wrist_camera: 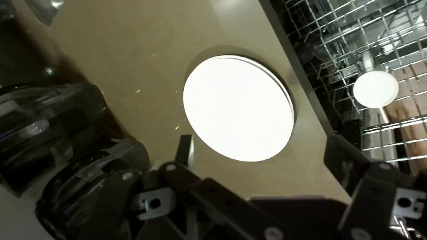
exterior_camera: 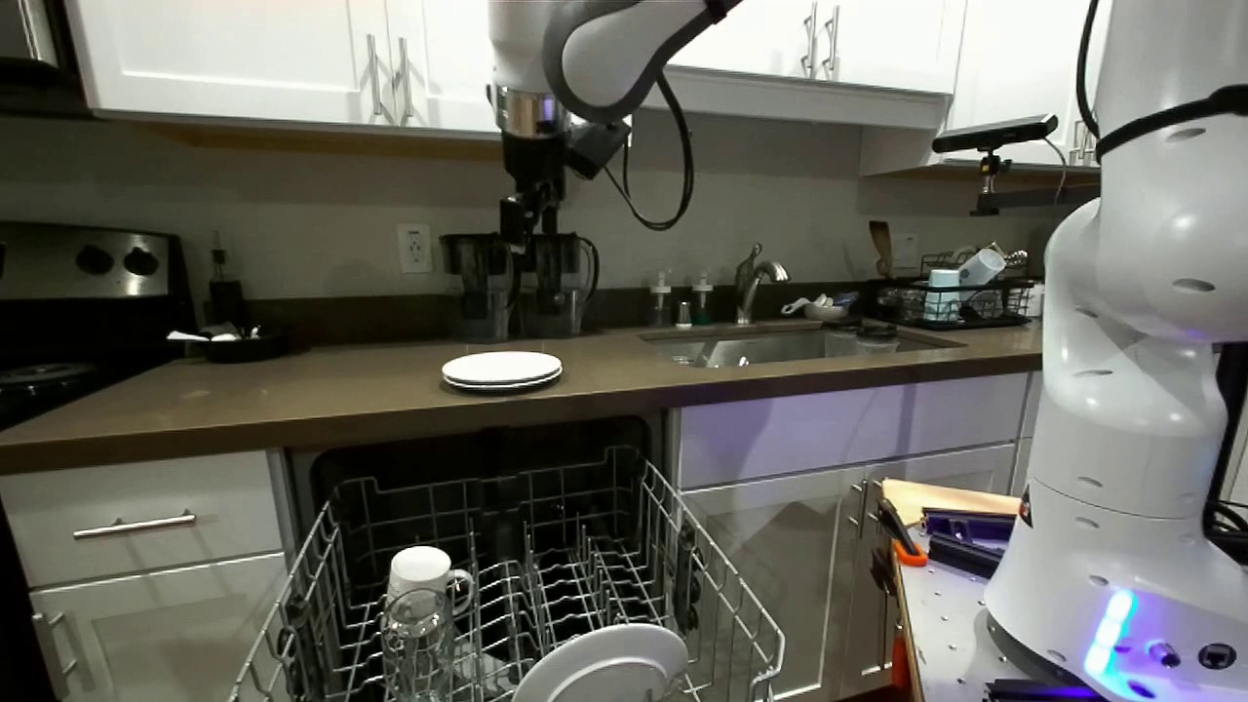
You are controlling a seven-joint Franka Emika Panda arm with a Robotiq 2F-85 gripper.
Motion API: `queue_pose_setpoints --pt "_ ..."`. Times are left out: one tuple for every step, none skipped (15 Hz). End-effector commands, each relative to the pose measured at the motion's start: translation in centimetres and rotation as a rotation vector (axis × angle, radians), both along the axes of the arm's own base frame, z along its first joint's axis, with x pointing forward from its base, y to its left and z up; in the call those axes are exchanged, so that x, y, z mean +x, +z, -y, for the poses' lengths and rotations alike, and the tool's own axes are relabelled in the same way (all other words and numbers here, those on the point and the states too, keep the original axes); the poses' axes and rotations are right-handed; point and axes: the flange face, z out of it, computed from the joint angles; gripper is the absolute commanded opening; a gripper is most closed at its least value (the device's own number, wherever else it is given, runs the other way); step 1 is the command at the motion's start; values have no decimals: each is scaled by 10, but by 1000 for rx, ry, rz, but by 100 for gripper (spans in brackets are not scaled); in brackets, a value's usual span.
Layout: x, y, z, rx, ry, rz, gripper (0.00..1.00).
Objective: Pick up the plate and put it in the dishwasher
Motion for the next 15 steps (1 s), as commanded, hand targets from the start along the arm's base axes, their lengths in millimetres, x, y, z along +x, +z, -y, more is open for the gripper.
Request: queue_pose_setpoints --pt "36 -18 0 -107 -28 5 100" --pt "41 -26 0 -127 -43 2 100" --pt "46 -35 0 -148 -61 2 100" --pt "50 -44 1 -162 -76 -8 100" --pt "53 -54 0 -174 -90 -14 100" --pt "55 -64 -2 -186 -99 -26 100" --pt "56 -74 -5 -193 -109 -34 100" --pt "57 -83 -9 -203 -113 -40 100" --pt "58 -92 -13 -217 -115 -43 100" --pt "58 -100 -18 -228 -110 -46 100" --pt "59 -109 -24 -236 -103 -46 100" --pt "60 -116 -29 -255 -85 -39 100" --pt "62 -122 -33 -276 -72 -34 100" --pt "63 -129 -38 -302 -52 -34 100" --pt "63 -135 -41 -327 -39 -30 100"
